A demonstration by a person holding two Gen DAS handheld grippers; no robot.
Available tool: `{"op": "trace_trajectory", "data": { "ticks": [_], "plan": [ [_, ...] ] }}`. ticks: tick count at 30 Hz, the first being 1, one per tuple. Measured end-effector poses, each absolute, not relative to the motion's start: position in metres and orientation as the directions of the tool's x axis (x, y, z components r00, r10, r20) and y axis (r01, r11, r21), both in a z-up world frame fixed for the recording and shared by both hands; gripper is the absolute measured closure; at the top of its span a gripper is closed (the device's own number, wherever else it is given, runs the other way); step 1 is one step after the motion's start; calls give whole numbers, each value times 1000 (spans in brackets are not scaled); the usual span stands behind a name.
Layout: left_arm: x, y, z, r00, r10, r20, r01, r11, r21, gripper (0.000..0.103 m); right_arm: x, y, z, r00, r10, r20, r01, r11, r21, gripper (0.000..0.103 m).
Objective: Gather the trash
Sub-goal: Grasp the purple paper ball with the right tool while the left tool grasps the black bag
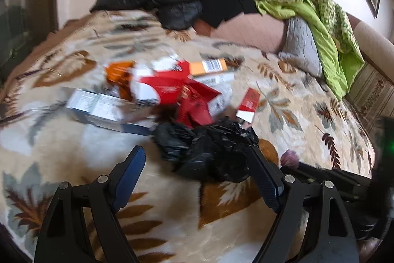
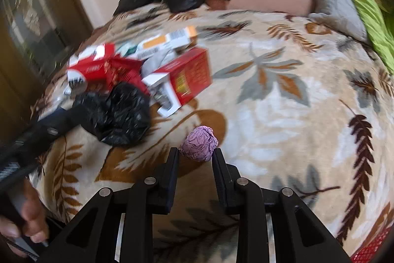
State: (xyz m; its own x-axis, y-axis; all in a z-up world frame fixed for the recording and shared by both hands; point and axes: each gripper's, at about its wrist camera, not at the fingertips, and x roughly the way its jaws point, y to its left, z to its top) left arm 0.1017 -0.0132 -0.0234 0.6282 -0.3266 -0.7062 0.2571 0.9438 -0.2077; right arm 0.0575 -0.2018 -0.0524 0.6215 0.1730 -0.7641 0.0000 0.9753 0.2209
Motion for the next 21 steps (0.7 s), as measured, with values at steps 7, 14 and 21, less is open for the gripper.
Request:
{"op": "trace_trajectory", "data": {
  "ticks": [7,14,21],
  "plan": [
    [111,-33,-35,613,-311,-726,271,946,-176,47,58,-216,-51,629,168,-759,42,968,249,74],
    [95,-24,-27,647,-318,-693,292,943,-160,73,54,-219,-44,658,173,-732,43,963,267,74],
    [72,-22,-8,721,-339,-605,328,935,-133,74,46,-218,-34,694,148,-705,47,967,250,74]
  ]
}}
